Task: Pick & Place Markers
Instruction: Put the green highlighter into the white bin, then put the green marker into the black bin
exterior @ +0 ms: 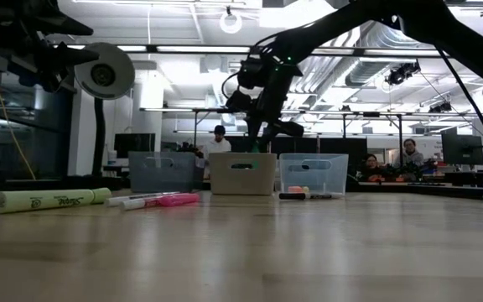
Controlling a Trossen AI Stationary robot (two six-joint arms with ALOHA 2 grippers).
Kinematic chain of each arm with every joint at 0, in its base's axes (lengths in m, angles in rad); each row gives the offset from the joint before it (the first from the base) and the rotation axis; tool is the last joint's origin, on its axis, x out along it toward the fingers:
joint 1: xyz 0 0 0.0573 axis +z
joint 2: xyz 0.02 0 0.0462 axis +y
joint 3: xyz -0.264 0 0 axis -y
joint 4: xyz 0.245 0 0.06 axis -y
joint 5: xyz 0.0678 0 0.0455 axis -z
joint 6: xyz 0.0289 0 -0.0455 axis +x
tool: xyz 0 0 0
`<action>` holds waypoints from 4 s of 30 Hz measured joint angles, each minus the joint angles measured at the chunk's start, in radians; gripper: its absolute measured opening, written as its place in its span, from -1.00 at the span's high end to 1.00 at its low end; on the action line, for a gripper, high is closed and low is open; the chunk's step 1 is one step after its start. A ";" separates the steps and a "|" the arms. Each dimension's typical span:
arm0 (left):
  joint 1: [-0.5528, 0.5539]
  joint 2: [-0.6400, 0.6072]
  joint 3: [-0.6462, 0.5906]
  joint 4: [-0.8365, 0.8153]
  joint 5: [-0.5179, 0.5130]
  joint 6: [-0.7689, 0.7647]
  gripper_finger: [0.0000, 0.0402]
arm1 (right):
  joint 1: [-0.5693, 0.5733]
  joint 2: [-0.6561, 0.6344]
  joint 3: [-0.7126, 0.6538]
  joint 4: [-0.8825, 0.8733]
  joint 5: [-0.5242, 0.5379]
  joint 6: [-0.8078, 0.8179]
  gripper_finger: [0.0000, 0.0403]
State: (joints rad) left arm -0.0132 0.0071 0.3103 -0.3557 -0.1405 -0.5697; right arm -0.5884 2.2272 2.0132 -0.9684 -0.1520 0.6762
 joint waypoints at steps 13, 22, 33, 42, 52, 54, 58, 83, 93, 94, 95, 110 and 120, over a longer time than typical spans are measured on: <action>0.000 0.000 0.000 -0.009 -0.008 0.000 0.09 | 0.020 0.000 0.000 0.000 0.065 0.004 0.64; 0.000 0.000 0.001 -0.012 -0.010 -0.003 0.09 | 0.027 0.035 0.002 0.037 0.064 0.022 0.64; 0.000 0.000 0.002 -0.015 -0.011 -0.011 0.09 | 0.032 0.066 0.002 0.068 0.050 0.019 0.64; 0.000 0.000 0.001 -0.014 -0.013 -0.011 0.09 | 0.031 0.067 0.002 0.068 0.046 -0.002 0.47; 0.000 0.000 0.001 -0.014 -0.027 -0.011 0.09 | 0.031 0.062 0.001 0.069 0.027 -0.026 0.38; 0.000 0.000 0.001 -0.014 -0.027 -0.011 0.09 | 0.030 0.048 0.001 0.072 0.026 -0.031 0.38; 0.000 0.000 0.001 -0.014 -0.027 -0.012 0.09 | 0.027 0.013 0.001 0.081 0.028 -0.063 0.37; 0.000 0.000 0.001 -0.022 0.004 -0.012 0.09 | 0.127 -0.185 0.002 -0.007 0.039 -0.239 0.37; 0.000 0.000 0.001 -0.045 0.050 -0.012 0.09 | 0.231 -0.206 0.001 -0.216 0.048 -0.529 0.37; 0.000 0.000 0.001 -0.045 0.055 -0.012 0.09 | 0.242 -0.206 0.001 -0.238 0.057 -0.569 0.37; 0.000 0.000 0.001 -0.045 0.058 -0.012 0.09 | 0.254 -0.206 0.001 -0.254 0.066 -0.609 0.37; 0.000 0.000 0.001 -0.053 0.109 -0.011 0.09 | 0.382 -0.206 0.002 -0.515 0.144 -0.473 0.37; 0.000 0.000 0.000 -0.074 0.131 0.009 0.09 | 0.416 -0.213 -0.050 -0.578 0.124 -0.119 0.37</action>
State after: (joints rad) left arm -0.0132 0.0067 0.3103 -0.4299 -0.0094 -0.5606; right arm -0.1728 2.0140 1.9630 -1.5464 -0.0280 0.5573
